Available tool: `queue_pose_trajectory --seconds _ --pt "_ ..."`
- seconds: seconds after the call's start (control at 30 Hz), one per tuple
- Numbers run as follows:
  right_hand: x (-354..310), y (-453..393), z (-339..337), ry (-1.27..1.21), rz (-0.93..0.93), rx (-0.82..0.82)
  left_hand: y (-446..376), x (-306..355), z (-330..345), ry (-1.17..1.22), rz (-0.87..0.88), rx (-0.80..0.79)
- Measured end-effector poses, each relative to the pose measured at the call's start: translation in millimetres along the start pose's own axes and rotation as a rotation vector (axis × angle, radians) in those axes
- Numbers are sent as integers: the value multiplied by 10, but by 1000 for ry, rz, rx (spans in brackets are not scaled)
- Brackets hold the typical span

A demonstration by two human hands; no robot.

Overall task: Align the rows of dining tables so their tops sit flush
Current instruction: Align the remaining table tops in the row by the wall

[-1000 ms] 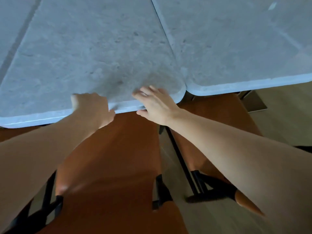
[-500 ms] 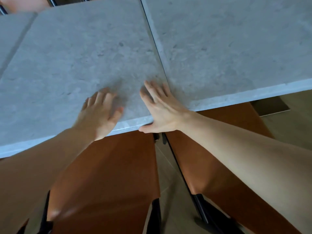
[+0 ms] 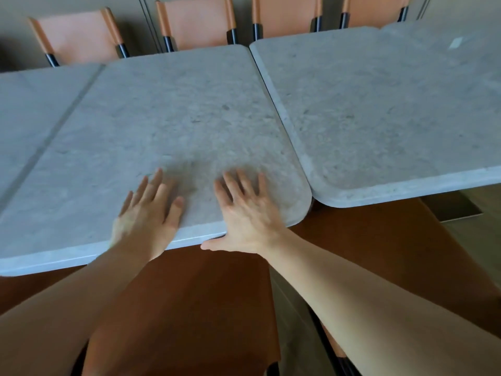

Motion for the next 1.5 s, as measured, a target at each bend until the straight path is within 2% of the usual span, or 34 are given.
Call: queue_pose_trajectory --seconds 0.07,0.23,0.6,1.0,1.3,1.5 --pt "17 -1 7 14 5 22 137 -355 -32 -5 -59 -11" --pt "1 -15 -10 30 29 6 243 -638 88 -152 172 -106" --pt "-20 -24 -10 122 69 3 139 -627 139 -285 301 22" --pt "10 -103 15 159 85 -10 62 -633 116 -261 317 30" --pt "35 -192 8 163 58 88 -31 -638 116 -227 301 43" --pt "33 -196 33 185 63 9 -22 -653 143 -216 271 -23"
Point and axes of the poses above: each hand's wrist, its own y-axis away from the middle knuckle, its own z-axis out of the palm, x = y × z, the point moved 10 cm from there along -y, towards the middle knuckle, and after that the axes turned 1 degree about -y, right-handed, at the moved point
